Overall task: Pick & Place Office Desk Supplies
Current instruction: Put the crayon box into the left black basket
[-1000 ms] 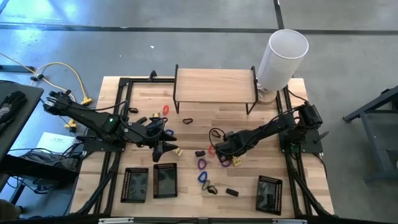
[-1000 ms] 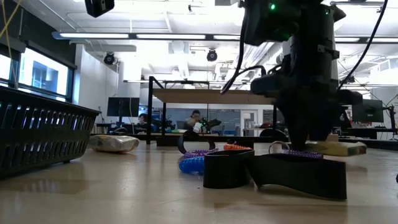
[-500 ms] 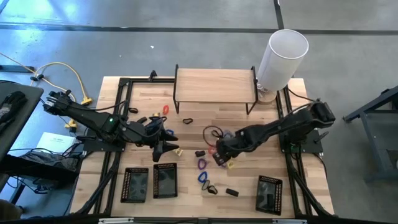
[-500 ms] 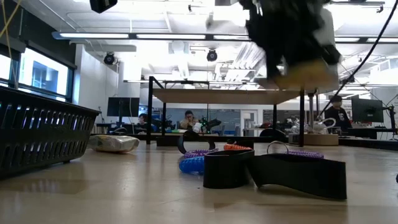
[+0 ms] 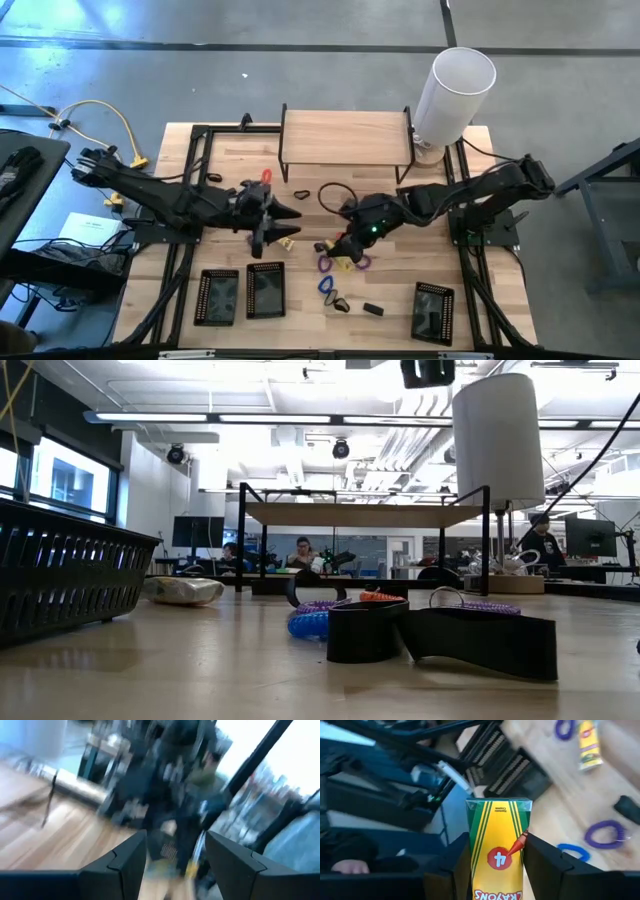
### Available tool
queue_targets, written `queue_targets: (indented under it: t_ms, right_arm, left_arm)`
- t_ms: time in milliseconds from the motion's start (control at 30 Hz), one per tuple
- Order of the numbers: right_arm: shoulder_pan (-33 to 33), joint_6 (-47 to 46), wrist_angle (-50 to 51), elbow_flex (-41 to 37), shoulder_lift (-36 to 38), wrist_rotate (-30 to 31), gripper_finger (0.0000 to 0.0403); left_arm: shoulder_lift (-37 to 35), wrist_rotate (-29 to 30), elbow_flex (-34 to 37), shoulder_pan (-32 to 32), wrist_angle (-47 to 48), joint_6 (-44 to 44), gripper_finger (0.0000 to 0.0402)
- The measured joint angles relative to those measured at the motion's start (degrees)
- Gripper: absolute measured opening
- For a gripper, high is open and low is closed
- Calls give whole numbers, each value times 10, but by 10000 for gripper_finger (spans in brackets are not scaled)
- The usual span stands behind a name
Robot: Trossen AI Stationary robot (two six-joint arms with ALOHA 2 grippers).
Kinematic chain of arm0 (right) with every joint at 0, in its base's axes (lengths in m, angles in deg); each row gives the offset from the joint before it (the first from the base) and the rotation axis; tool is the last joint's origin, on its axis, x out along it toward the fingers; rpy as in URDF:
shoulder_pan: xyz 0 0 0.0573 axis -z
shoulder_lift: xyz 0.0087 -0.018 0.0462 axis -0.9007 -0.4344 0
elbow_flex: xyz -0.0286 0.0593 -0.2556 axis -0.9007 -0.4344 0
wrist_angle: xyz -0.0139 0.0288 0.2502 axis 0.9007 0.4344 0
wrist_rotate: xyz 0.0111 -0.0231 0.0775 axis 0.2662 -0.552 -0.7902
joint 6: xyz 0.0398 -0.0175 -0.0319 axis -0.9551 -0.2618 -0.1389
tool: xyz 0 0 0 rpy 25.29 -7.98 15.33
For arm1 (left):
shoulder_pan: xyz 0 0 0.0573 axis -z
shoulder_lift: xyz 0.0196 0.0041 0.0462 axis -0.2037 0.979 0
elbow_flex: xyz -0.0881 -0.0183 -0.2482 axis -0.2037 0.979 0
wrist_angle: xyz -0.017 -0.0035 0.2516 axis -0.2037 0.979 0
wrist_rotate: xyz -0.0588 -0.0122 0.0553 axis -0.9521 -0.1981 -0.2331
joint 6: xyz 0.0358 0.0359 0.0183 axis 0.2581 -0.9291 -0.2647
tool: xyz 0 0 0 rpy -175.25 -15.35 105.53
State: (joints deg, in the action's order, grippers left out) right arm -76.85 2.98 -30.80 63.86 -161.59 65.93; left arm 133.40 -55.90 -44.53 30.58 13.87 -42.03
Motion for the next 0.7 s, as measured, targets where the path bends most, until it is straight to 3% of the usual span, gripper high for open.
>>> queue_targets:
  t_ms: [133, 267, 600, 700]
  right_arm:
    - [0, 12, -38, 1, -3, -22, 150]
    - [0, 12, -39, 0, -5, -32, 150]
    - [0, 20, -49, 0, -5, -60, 148]
    - [1, 20, -50, 0, -5, -72, 148]
  left_arm:
    - [23, 1, 0, -8, -68, 1, 197]
    - [33, 1, 0, -16, -52, -11, 197]
    - [41, -8, 1, 4, 37, -430, 197]
    - [41, -6, 1, 18, 31, -504, 197]
